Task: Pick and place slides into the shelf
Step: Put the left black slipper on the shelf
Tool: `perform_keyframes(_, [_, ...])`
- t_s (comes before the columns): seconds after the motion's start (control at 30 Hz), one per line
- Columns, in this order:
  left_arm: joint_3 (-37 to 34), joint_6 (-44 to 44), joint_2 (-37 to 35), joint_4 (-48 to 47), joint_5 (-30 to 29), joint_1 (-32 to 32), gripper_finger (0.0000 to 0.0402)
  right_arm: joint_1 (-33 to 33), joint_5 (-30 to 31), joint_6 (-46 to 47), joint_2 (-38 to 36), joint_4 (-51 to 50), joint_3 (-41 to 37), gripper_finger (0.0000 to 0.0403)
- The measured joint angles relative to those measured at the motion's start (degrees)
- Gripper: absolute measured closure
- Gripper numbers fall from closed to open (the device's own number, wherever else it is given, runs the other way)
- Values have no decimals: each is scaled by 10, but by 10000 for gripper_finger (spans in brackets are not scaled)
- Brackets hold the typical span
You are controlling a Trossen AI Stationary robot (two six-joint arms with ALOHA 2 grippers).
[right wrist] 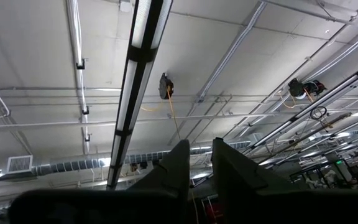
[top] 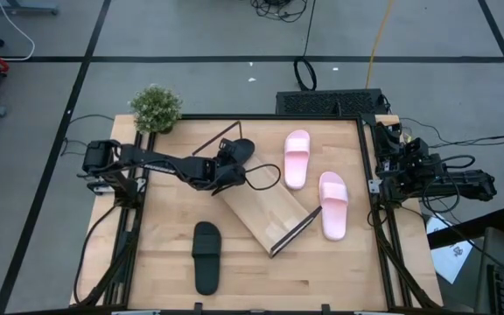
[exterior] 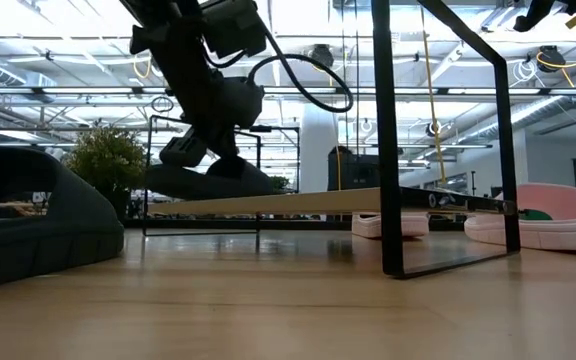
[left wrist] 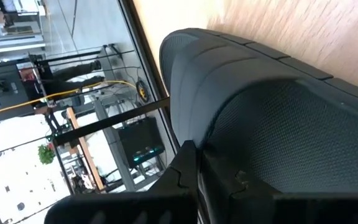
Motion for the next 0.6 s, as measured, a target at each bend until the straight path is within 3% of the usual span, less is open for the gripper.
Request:
perform_keyframes(0.4, [0, 29, -12, 11, -18, 5, 401, 0, 0, 0, 0, -6, 0, 344])
perform_keyframes(0.6, [0, 28, -18, 11, 2, 17, 401, 0, 0, -1, 0, -8, 0, 344])
